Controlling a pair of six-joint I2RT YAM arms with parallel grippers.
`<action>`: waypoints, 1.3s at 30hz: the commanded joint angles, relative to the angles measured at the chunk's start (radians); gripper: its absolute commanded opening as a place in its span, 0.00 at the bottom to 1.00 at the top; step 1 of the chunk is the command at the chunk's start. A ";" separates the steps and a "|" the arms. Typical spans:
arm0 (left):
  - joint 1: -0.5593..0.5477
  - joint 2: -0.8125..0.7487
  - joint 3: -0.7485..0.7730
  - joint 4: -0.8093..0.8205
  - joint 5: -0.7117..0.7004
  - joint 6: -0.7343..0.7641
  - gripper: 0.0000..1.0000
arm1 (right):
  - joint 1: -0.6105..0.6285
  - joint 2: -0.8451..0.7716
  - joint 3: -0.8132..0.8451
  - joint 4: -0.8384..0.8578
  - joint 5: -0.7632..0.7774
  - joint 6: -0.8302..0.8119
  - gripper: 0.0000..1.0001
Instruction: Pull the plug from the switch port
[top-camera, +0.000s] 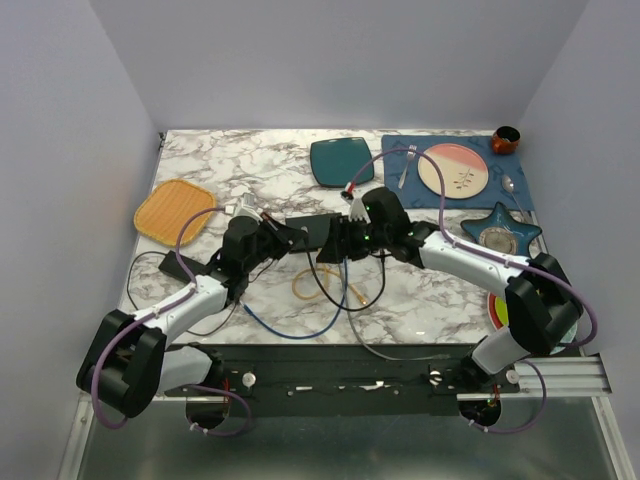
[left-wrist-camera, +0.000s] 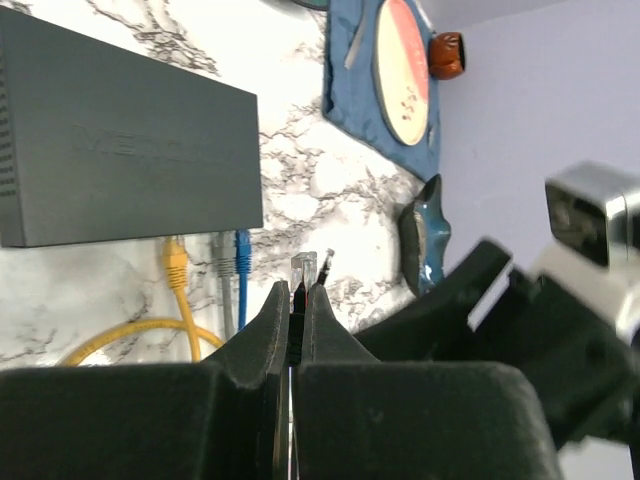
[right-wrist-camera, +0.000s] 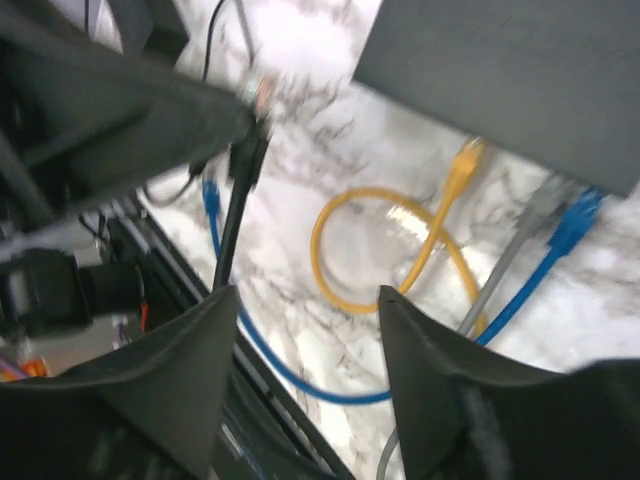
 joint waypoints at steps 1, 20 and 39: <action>0.007 -0.010 0.046 -0.138 -0.031 0.057 0.00 | 0.076 -0.086 -0.071 0.044 -0.078 -0.091 0.73; 0.007 -0.125 0.037 -0.224 -0.029 0.089 0.00 | 0.217 -0.030 -0.100 0.027 -0.058 -0.120 0.52; 0.023 -0.326 0.058 -0.536 -0.256 0.162 0.80 | 0.228 -0.191 0.081 -0.359 0.647 -0.077 0.01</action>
